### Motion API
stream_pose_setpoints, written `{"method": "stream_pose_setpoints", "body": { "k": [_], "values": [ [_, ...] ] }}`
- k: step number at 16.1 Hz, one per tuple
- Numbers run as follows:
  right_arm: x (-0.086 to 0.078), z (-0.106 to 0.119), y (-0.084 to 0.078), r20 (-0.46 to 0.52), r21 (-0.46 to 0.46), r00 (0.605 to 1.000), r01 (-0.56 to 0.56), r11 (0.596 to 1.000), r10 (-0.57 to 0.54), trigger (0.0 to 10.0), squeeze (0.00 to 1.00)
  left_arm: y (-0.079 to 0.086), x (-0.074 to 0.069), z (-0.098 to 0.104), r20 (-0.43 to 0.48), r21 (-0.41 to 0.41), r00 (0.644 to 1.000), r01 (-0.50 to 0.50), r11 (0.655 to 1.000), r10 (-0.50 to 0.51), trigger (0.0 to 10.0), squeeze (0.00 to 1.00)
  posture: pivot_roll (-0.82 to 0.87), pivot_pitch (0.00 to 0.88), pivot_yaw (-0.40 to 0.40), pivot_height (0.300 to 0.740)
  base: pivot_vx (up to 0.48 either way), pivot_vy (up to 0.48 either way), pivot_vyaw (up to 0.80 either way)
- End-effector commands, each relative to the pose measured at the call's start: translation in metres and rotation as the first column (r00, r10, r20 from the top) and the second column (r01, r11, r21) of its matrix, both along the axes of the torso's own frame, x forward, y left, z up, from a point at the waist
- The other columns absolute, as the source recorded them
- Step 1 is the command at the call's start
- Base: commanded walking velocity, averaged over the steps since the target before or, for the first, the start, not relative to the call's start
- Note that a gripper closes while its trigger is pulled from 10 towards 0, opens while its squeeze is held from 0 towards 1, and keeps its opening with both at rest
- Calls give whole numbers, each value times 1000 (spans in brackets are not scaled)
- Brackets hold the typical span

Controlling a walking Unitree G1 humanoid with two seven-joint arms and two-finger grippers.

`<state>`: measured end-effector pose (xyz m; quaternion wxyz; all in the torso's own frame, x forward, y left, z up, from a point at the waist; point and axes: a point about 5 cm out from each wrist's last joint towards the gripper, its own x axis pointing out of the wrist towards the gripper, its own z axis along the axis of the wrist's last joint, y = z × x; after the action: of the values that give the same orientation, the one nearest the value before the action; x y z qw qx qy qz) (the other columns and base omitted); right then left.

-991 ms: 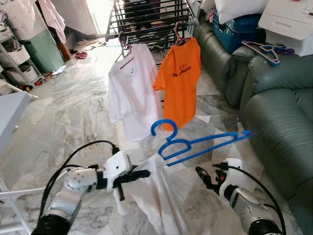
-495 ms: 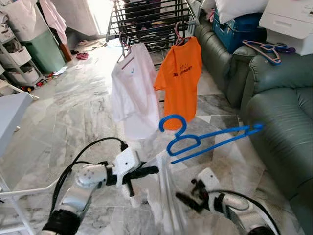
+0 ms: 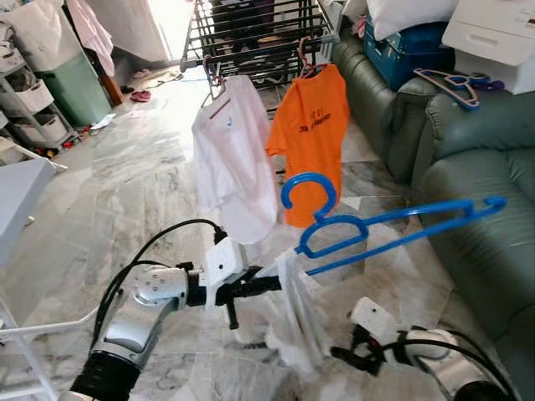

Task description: Hang hanger

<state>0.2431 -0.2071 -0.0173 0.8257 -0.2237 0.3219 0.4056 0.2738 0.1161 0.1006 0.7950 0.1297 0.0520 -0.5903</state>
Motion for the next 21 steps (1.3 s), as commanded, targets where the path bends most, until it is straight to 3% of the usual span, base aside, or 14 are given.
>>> {"method": "stream_pose_setpoints", "body": {
  "k": [1,2,3,4,5,6,8,9,13,16,17,18,19,21],
  "values": [
    [2,-1,5,18,-8,1000,-1,1000,1,10000,0,10,4,-8,13,57,998,-61,997,60,3176,0,-149,12,125,740,0,0,0],
    [3,-1,6,33,-10,999,17,1000,-17,10000,0,12,6,-13,0,59,995,-101,993,102,4941,0,-149,10,123,740,0,0,0],
    [9,0,11,80,15,993,87,996,-87,10000,0,20,12,-28,17,114,976,-219,969,219,7373,0,-155,9,122,740,0,0,0],
    [16,2,18,124,60,973,186,981,-192,10000,0,28,11,-48,-4,161,945,-321,933,326,7059,0,-158,6,120,740,0,0,0],
    [20,5,25,154,107,959,222,969,-237,10000,0,34,9,-65,-54,176,903,-412,894,426,8627,0,-162,7,122,740,0,0,0],
    [20,7,33,169,170,949,237,956,-266,10000,0,36,3,-77,-105,186,874,-452,873,475,9333,0,-171,8,121,740,0,0,0],
    [19,6,37,180,196,937,264,944,-299,10000,0,33,-4,-87,-145,190,868,-447,874,476,8706,0,-180,8,119,740,0,0,0],
    [17,5,41,194,211,925,285,935,-326,10000,0,31,-5,-92,-145,198,861,-458,867,488,9922,0,-182,7,118,740,0,0,0],
    [12,-5,32,151,214,860,453,866,-487,10000,0,19,6,-76,-54,164,920,-376,912,389,9882,0,-178,10,120,740,0,0,0],
    [8,-7,24,186,122,903,371,921,-388,10000,0,12,6,-63,-28,133,968,-244,961,249,9608,0,-171,15,128,740,0,0,0],
    [7,-8,22,191,84,916,343,936,-353,10000,0,11,5,-59,-20,131,980,-195,972,199,8549,0,-166,17,129,740,0,0,0],
    [7,-7,21,200,58,931,300,952,-306,10000,0,11,4,-54,-23,125,987,-154,980,158,8824,0,-161,21,130,740,0,0,0],
    [7,-7,19,201,36,945,257,966,-259,10000,0,11,4,-48,-17,117,992,-119,986,122,8157,0,-158,23,132,740,0,0,0],
    [8,-1,10,220,-52,969,125,991,-111,10000,0,13,5,-21,9,86,1000,-11,996,11,6824,0,-149,28,132,740,0,0,0]
  ]
}}
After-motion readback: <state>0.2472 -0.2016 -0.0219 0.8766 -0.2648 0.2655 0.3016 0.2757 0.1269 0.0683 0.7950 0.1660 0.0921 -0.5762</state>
